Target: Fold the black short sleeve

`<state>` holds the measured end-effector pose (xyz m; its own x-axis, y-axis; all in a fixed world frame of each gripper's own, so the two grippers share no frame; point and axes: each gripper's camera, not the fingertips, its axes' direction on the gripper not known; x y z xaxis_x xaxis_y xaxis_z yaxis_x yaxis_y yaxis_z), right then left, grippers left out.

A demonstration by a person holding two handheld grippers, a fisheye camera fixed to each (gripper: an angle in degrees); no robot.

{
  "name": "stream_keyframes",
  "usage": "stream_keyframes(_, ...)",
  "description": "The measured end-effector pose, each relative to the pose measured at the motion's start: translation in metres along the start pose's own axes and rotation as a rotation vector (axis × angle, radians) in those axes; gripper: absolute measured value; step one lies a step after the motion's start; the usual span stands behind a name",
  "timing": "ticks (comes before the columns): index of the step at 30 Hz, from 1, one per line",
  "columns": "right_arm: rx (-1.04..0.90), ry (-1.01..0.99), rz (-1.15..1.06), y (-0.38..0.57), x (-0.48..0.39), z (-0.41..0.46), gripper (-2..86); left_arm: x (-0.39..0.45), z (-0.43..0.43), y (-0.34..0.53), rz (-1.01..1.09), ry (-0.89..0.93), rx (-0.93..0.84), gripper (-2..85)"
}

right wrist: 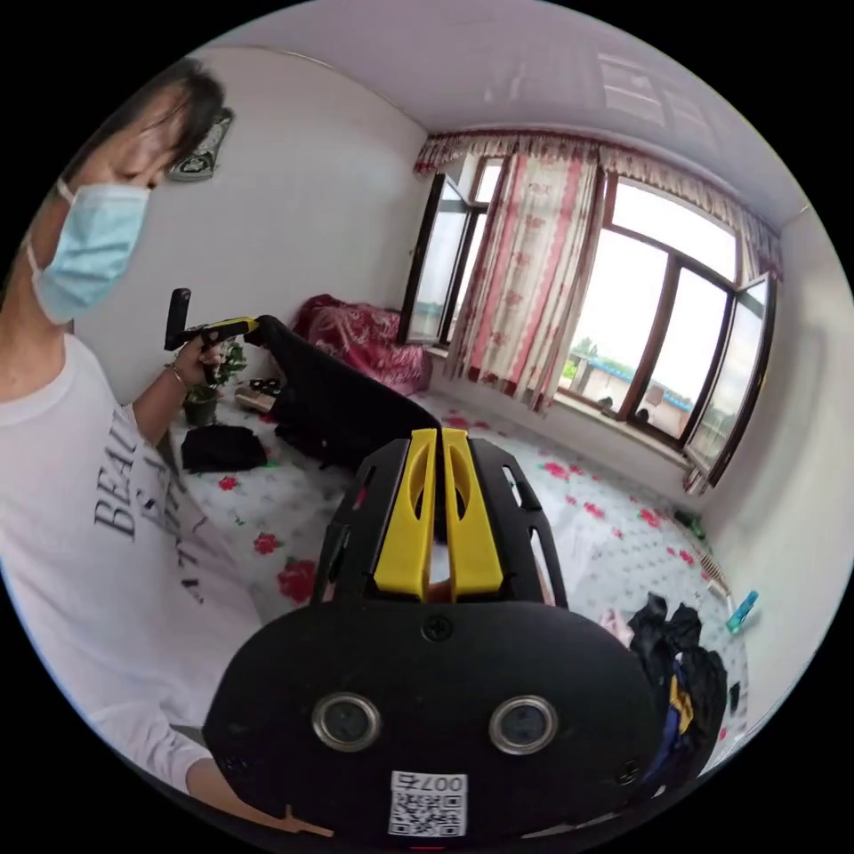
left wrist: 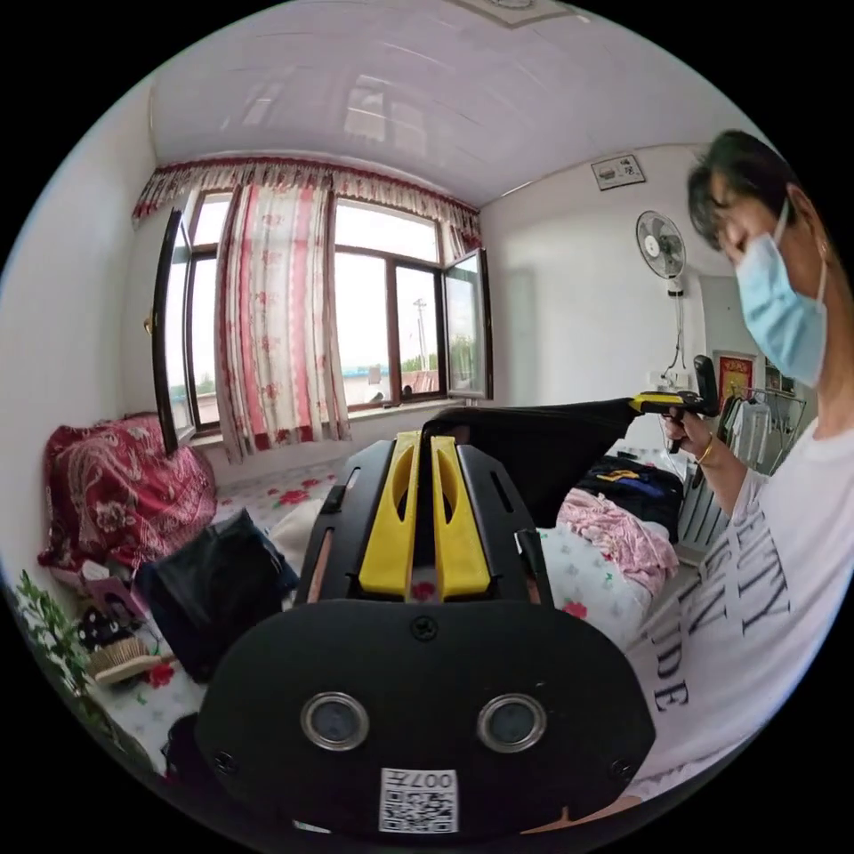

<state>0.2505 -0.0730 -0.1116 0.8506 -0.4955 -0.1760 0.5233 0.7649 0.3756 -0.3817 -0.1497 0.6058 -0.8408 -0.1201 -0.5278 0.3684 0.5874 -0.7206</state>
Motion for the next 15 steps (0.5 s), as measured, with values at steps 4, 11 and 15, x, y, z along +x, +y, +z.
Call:
stream_keyframes(4,-0.294,-0.144,0.200,0.091,-0.014,0.074,-0.2,0.001,0.028,0.111,-0.239,0.052,-0.290,-0.6)
stream_keyframes(11,-0.704,-0.204,0.579,0.262,-0.031,0.212,1.3,0.005,0.113,0.290,-0.570,0.136,-0.850,-0.5)
stream_keyframes(15,-0.772,-0.229,0.694,0.299,-0.028,0.224,2.9,0.003,0.140,0.304,-0.571,0.134,-0.932,-0.5)
